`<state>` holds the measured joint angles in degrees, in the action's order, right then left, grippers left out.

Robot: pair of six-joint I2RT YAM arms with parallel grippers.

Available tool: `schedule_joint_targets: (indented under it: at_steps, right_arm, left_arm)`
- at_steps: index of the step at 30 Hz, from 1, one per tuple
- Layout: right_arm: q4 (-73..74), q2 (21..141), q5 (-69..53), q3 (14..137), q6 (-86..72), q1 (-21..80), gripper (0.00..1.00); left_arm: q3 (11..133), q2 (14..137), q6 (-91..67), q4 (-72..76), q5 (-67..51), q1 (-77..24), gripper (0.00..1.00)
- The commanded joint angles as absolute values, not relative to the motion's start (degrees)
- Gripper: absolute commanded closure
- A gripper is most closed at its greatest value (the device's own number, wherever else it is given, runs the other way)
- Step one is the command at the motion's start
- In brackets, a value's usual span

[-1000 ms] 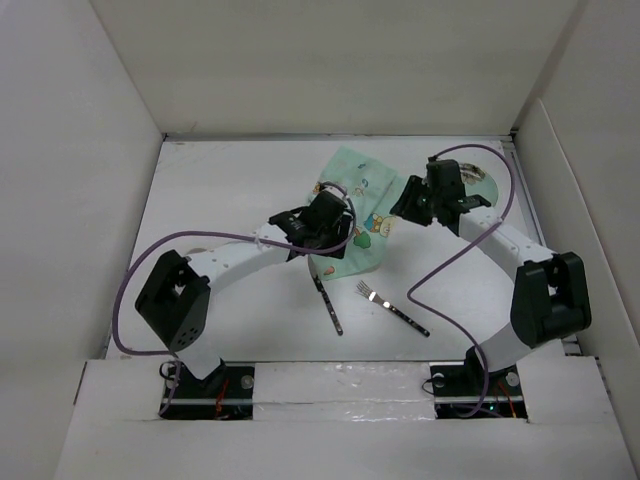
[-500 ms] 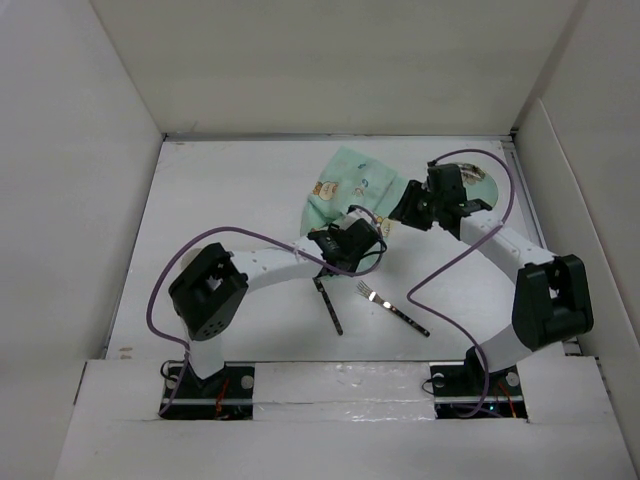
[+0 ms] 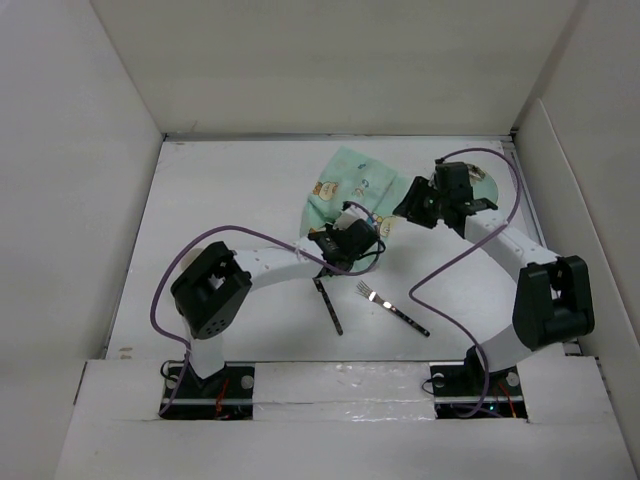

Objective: Set the dinner table for one person

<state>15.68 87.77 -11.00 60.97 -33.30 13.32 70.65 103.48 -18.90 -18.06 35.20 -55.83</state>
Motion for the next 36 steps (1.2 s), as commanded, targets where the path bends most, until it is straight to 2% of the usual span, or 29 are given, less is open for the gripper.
schedule_joint_targets:
  at_steps: [1, 4, 8, 17, 23, 36]
  right_arm:
    - [11.5, 87.4, -11.2, 62.0, -33.8, 10.6, 0.47]
    - [11.9, 90.8, -9.8, 64.2, -33.9, 10.0, 0.41]
    - [16.4, 99.1, -4.4, 73.3, -34.1, 10.0, 0.4]
    - [25.5, 116.9, 3.3, 89.0, -35.4, 10.0, 0.49]
    - [34.5, 126.3, 6.1, 101.4, -36.0, 10.0, 0.49]
    - [53.3, 138.5, 10.5, 122.4, -39.3, 12.3, 0.62]
  left_arm:
    - [69.5, 102.0, -18.2, -17.4, 38.9, -55.8, 1.0]
    - [69.4, 98.0, -18.8, -17.8, 37.6, -54.5, 1.0]
    - [69.2, 91.4, -19.1, -17.6, 36.4, -51.2, 1.0]
    - [67.8, 83.2, -18.8, -14.2, 33.9, -45.9, 1.0]
    - [68.7, 83.0, -18.5, -11.9, 30.2, -43.9, 1.0]
    - [64.0, 78.0, -16.5, -3.8, 25.1, -42.7, 1.0]
